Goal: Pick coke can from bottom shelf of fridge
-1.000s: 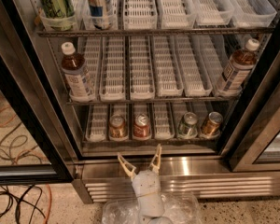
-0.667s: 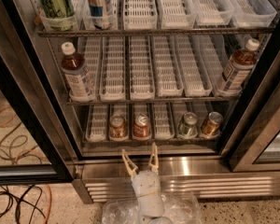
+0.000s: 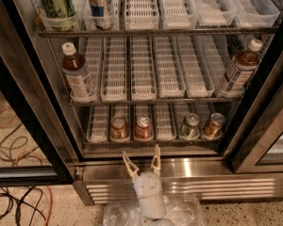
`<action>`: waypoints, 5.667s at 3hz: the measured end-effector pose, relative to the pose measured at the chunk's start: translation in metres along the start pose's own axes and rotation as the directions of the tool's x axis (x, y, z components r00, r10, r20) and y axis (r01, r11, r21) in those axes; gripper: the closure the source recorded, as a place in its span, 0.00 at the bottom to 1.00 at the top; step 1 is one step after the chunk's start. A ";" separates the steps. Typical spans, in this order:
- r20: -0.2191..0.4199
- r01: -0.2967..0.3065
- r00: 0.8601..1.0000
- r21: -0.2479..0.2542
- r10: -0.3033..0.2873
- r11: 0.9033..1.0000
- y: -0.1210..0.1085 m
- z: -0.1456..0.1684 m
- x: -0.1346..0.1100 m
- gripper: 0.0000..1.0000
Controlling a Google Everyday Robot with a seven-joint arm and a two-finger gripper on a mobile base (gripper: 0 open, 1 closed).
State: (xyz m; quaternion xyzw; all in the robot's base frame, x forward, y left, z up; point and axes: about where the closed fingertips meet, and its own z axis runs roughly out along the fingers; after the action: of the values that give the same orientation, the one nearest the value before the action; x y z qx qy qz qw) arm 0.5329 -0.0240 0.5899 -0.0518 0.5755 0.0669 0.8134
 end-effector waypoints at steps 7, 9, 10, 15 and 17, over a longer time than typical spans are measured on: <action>-0.004 -0.009 1.000 0.052 0.009 0.999 -0.023 0.077 0.015 0.30; 0.003 -0.007 1.000 0.069 0.006 0.998 -0.034 0.102 0.019 0.30; -0.003 -0.008 1.000 0.070 0.008 0.998 -0.035 0.112 0.023 0.30; 0.004 -0.005 1.000 0.050 0.005 0.999 -0.033 0.124 0.021 1.00; 0.055 0.016 0.998 0.025 -0.017 1.000 -0.031 0.134 0.002 1.00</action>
Offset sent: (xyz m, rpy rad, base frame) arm 0.0356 0.0043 0.0078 -0.0264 0.0181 0.0140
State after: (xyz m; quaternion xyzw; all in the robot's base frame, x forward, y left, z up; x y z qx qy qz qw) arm 0.6628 -0.0326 0.6328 -0.0446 0.5533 0.0546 0.8300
